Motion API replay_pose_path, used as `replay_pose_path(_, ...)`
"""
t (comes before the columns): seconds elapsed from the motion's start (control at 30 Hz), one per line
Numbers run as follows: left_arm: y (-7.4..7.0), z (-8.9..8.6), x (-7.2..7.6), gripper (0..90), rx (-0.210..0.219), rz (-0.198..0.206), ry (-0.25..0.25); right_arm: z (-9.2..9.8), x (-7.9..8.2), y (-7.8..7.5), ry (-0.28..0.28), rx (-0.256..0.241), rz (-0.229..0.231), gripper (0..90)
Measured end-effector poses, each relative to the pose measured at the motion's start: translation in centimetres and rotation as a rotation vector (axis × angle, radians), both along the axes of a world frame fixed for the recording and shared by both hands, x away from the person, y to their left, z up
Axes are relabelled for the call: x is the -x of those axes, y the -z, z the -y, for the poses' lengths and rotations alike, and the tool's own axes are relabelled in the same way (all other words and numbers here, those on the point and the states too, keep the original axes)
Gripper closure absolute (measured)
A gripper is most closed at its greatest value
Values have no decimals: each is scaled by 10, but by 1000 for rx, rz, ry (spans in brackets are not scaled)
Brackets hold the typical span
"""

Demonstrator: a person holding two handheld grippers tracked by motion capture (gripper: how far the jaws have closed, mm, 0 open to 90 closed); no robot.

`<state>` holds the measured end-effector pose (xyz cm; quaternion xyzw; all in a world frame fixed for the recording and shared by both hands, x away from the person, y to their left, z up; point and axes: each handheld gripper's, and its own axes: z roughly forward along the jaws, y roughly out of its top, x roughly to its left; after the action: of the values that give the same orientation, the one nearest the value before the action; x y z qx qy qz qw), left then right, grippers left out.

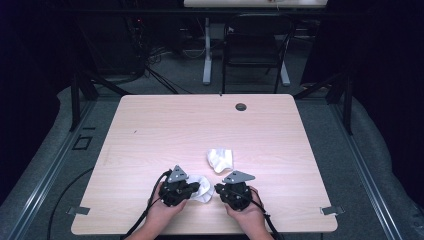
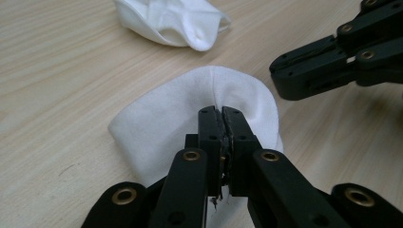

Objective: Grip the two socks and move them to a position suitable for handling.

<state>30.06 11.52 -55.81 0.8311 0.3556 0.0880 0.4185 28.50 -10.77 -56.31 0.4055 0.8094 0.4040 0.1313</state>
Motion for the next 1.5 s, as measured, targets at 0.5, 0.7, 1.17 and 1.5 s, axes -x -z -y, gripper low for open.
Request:
replay_pose_path(0.5, -7, -22, 6, 874, 49, 28, -21, -27, -6, 16, -63, 79, -27, 863)
replay_pose_path(0.7, -6, -45, 4, 863, 40, 12, -78, -23, -8, 17, -57, 67, -42, 879)
replay_pose_path(1.17, -19, -89, 9, 779, 50, 49, -218, -20, -9, 16, -57, 67, -52, 883)
replay_pose_path(1.5, -7, -78, 1, 735, -23, 50, -168, -19, -10, 17, -61, 65, -49, 884)
